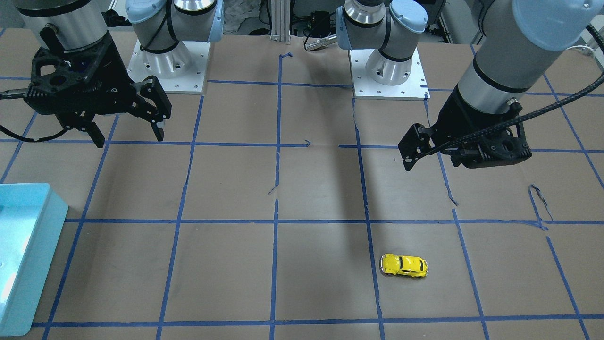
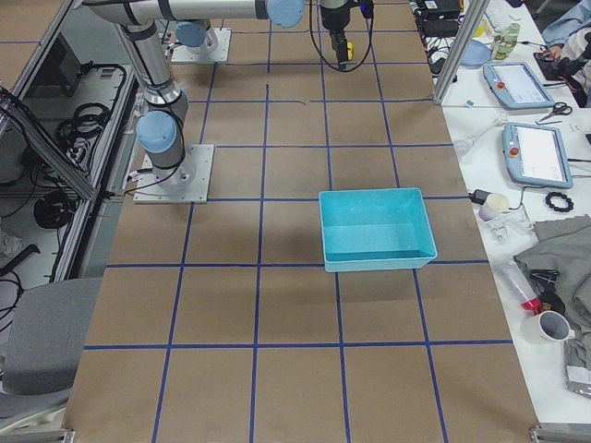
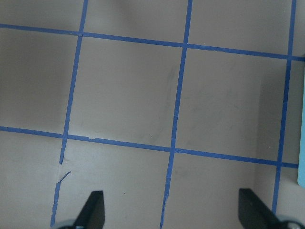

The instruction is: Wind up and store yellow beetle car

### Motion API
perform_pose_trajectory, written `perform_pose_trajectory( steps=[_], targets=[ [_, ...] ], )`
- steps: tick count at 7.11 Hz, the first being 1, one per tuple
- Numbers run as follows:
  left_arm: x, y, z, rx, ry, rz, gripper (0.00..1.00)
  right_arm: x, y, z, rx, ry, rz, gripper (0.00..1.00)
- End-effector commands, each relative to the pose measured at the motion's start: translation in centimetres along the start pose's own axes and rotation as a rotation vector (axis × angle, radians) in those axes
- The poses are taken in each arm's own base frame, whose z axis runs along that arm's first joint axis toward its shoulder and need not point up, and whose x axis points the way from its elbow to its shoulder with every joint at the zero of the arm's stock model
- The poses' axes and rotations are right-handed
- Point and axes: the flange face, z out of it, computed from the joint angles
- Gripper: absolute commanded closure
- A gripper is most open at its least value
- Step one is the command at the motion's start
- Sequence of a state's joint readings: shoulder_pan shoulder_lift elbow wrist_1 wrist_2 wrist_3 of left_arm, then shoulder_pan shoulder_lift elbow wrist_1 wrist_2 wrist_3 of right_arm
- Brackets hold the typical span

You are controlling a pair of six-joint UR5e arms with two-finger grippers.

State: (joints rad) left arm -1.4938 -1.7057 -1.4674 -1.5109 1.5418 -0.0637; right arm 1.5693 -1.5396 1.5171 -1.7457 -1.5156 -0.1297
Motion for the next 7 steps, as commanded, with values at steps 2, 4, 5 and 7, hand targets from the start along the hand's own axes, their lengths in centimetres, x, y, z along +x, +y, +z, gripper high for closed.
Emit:
perform_pose_trajectory(
  steps=[2, 4, 5, 7],
  targets=[
    [-0.48, 0.38, 0.25, -0.011, -0.005, -0.008, 0.00, 0.00, 0.01, -0.03, 0.000, 0.000, -0.001, 0.00],
    [-1.04, 0.36, -0.13, -0.002, -0.003, -0.019, 0.00, 0.00, 0.01, -0.03, 0.000, 0.000, -0.001, 0.00],
    [-1.04, 0.29, -0.02, 0.000, -0.003, -0.020, 0.00, 0.00, 0.01, -0.03, 0.000, 0.000, -0.001, 0.00],
    [-0.97, 0.54, 0.57, -0.019, 0.014, -0.023, 0.00, 0.00, 0.01, -0.03, 0.000, 0.000, -0.001, 0.00]
  ],
)
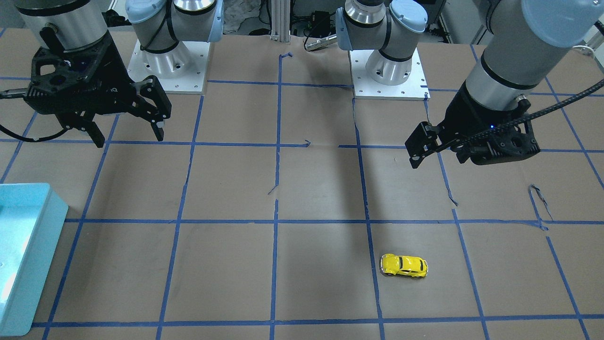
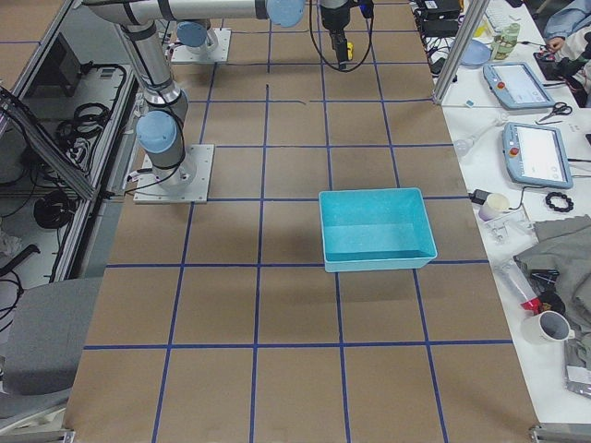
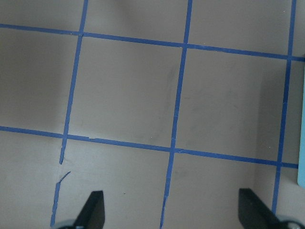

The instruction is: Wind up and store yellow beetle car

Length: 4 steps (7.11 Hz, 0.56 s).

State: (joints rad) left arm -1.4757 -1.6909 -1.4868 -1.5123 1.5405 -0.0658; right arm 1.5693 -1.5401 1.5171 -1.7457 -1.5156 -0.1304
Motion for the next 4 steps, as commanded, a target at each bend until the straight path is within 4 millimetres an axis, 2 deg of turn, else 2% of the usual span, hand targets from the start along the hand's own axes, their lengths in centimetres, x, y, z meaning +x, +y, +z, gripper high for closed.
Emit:
perform_pose_trajectory(
  steps=[1, 4],
  targets=[
    [0.02, 0.34, 0.87, -0.021, 0.005, -0.001, 0.00, 0.02, 0.00, 0.00, 0.000, 0.002, 0.000, 0.00],
    [-0.10, 0.40, 0.94, -0.027, -0.006, 0.005, 0.00, 0.00, 0.00, 0.00, 0.000, 0.000, 0.000, 0.00]
  ],
)
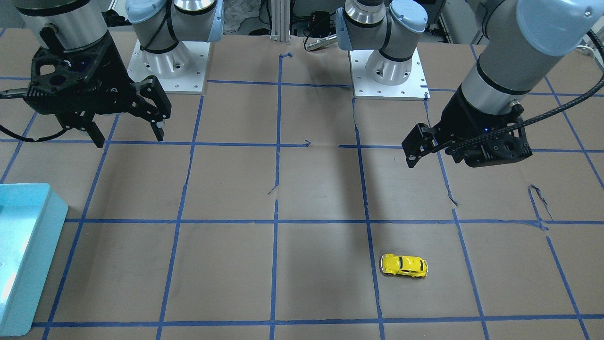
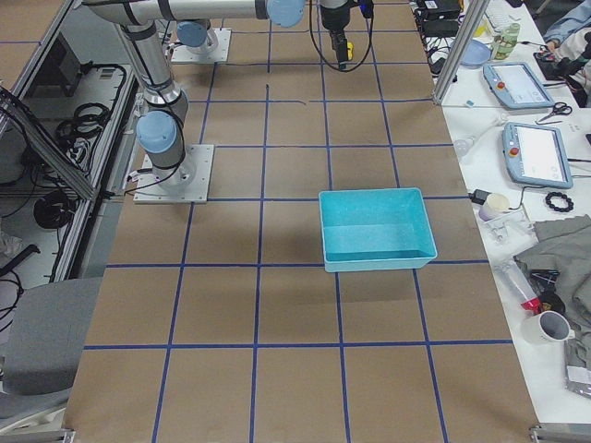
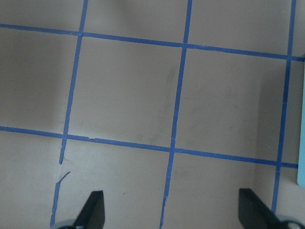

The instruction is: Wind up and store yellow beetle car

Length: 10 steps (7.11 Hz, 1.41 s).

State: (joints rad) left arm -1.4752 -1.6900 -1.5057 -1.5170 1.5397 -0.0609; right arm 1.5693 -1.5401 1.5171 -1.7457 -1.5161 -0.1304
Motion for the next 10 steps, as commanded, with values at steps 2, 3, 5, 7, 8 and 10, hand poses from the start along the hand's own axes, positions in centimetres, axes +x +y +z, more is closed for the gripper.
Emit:
perform_pose_trajectory(
  steps=[2, 3, 5, 7, 8, 10],
  targets=[
    [-0.04, 0.04, -0.09, 0.001, -0.006, -0.008, 0.00, 0.01, 0.00, 0.00, 0.000, 0.001, 0.000, 0.00],
    [-0.02, -0.03, -0.03, 0.002, -0.005, -0.006, 0.00, 0.00, 0.00, 0.00, 0.000, 0.000, 0.000, 0.00],
    [-0.02, -0.12, 0.06, 0.005, -0.005, -0.001, 0.00, 0.01, 0.00, 0.00, 0.000, 0.001, 0.000, 0.00],
    [-0.14, -0.31, 0.12, 0.007, -0.002, -0.007, 0.00, 0.00, 0.00, 0.00, 0.000, 0.000, 0.000, 0.00],
    [-0.15, -0.33, 0.04, 0.008, -0.003, -0.009, 0.00, 0.00, 0.00, 0.00, 0.000, 0.000, 0.000, 0.00],
    [-0.62, -0.59, -0.42, 0.018, -0.001, -0.188, 0.00, 0.00, 0.00, 0.00, 0.000, 0.000, 0.000, 0.00]
  ],
)
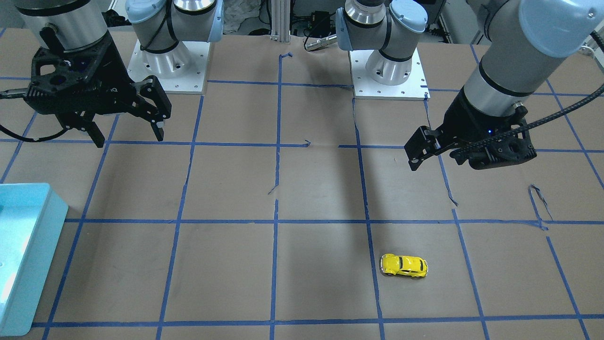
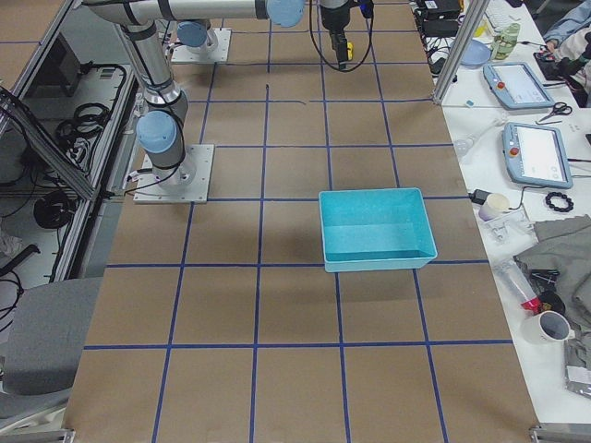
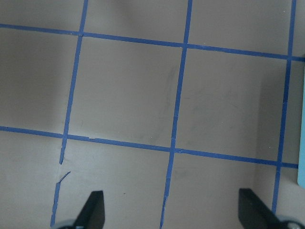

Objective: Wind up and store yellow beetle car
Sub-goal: 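Lower the left gripper down onto the yellow beetle car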

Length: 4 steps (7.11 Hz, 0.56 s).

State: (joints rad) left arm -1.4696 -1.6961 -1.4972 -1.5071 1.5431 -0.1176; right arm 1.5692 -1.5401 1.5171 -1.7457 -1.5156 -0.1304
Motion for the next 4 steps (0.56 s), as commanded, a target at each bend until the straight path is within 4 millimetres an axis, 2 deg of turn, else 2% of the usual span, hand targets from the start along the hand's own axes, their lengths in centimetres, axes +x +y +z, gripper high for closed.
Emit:
perform_pose_trajectory(
  steps=[1, 2, 3, 4],
  targets=[
    [-1.2, -1.0, 0.7, -0.001, 0.001, -0.245, 0.00, 0.0, 0.0, 0.0, 0.000, 0.001, 0.000, 0.00],
    [-1.5, -2.3, 1.2, 0.055, 0.017, -0.314, 0.00, 0.0, 0.0, 0.0, 0.000, 0.001, 0.000, 0.00],
    [-3.0, -3.4, 2.3, 0.050, 0.017, -0.493, 0.00, 0.0, 0.0, 0.0, 0.000, 0.000, 0.000, 0.00],
    [-3.6, -4.4, 5.0, 0.002, 0.003, -0.722, 0.00, 0.0, 0.0, 0.0, 0.000, 0.001, -0.001, 0.00]
  ],
)
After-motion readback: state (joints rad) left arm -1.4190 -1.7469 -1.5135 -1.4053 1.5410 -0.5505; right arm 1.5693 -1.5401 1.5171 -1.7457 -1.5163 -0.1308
